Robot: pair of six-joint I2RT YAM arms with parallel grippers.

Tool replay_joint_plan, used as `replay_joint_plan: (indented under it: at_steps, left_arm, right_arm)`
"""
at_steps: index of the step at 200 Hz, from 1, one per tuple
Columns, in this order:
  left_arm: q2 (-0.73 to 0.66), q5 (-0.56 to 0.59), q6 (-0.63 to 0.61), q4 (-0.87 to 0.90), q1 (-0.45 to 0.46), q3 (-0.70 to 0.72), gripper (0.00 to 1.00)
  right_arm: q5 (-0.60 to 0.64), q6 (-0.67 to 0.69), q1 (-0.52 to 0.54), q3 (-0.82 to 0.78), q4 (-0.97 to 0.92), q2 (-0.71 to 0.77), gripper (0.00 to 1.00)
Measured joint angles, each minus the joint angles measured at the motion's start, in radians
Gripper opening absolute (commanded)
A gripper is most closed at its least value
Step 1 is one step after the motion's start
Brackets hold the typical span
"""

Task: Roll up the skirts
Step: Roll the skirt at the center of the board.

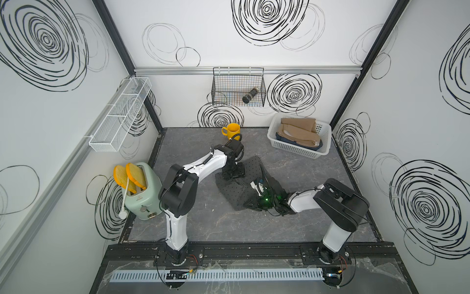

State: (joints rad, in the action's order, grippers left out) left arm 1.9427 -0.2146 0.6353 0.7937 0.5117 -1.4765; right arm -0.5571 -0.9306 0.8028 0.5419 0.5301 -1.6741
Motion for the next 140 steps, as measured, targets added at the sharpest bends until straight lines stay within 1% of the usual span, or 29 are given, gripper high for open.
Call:
replay_joint_plan:
  at_steps: [6, 25, 39, 56, 82, 101, 118, 140]
  left_arm:
    - [0.002, -0.004, 0.0, -0.008, 0.0, 0.012, 0.65]
    - [0.01, -0.011, 0.0, -0.016, 0.005, 0.037, 0.65]
    - [0.016, -0.013, -0.001, -0.02, 0.013, 0.037, 0.65]
    - [0.022, -0.015, -0.011, -0.024, 0.026, 0.037, 0.65]
    - [0.037, -0.019, -0.03, -0.024, 0.045, 0.037, 0.65]
    - [0.039, -0.019, -0.039, -0.023, 0.052, 0.037, 0.65]
    - [0.039, -0.019, -0.046, -0.021, 0.053, 0.037, 0.65]
    - [0.039, -0.019, -0.055, -0.018, 0.053, 0.037, 0.65]
  right_arm:
    - [0.008, 0.004, 0.0, -0.011, -0.01, 0.043, 0.35]
    - [0.027, 0.026, 0.001, -0.006, -0.031, 0.148, 0.56]
    - [0.041, 0.047, 0.002, 0.02, -0.053, 0.174, 0.63]
    - [0.058, 0.077, 0.002, 0.073, -0.099, 0.154, 0.7]
    - [0.089, 0.125, 0.002, 0.145, -0.167, 0.076, 0.75]
    - [0.121, 0.152, 0.001, 0.162, -0.202, 0.032, 0.76]
    - [0.131, 0.157, -0.002, 0.17, -0.217, -0.003, 0.75]
    - [0.124, 0.153, -0.004, 0.197, -0.214, -0.057, 0.68]
